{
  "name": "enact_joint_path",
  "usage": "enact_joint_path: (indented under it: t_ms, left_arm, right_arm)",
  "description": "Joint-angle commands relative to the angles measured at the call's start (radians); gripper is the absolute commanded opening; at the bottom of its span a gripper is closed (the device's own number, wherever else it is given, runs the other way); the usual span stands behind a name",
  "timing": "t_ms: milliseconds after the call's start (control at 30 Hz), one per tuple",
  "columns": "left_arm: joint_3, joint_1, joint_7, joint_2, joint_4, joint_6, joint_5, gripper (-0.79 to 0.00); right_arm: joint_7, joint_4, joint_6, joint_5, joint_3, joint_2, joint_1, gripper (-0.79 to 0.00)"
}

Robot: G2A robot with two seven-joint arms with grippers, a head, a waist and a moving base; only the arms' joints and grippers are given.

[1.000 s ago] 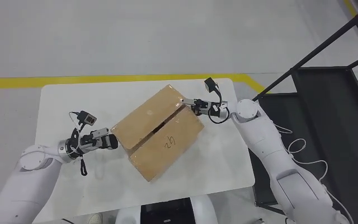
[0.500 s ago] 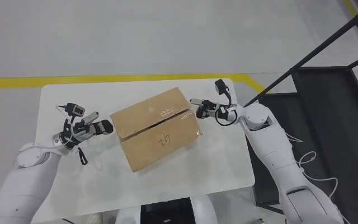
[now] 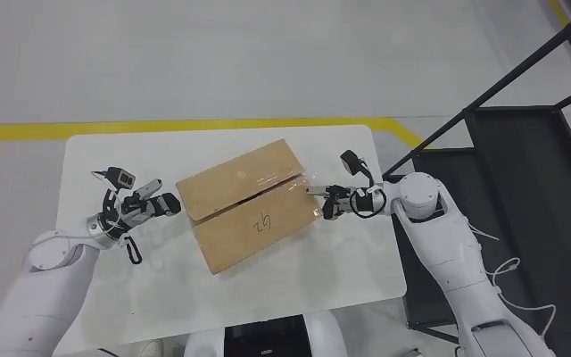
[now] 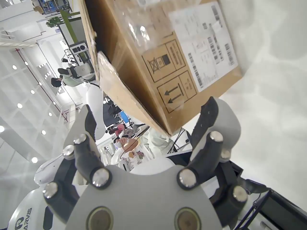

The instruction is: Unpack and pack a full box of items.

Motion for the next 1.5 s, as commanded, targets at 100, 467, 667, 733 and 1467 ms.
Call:
enact_joint_path:
  t_ms: [100,467,667,733,1467]
  left_arm:
    - [0.014,-0.025,0.035,-0.011,0.022,-0.016,0.016,0.000]
    - [-0.009,-0.036,0.083,-0.016,0.067,-0.032,0.045,0.000]
    - [-0.027,-0.027,0.086,-0.018,0.074,-0.034,0.041,0.000]
    - [-0.035,-0.020,0.088,-0.017,0.073,-0.035,0.044,0.000]
    - [-0.074,0.101,0.084,-0.014,-0.063,0.029,0.103,0.000]
  right_arm:
    - [0.021,-0.057,0.026,0.024,-0.057,-0.003,-0.031,0.000]
    - [0.032,-0.119,0.045,0.038,-0.160,-0.008,-0.067,0.000]
    - [0.007,-0.105,0.058,0.051,-0.153,-0.003,-0.058,0.000]
    - [0.015,-0.104,0.073,0.015,-0.124,0.007,-0.058,0.000]
    - [-0.054,-0.227,0.015,0.214,0.084,0.044,-0.127,0.000]
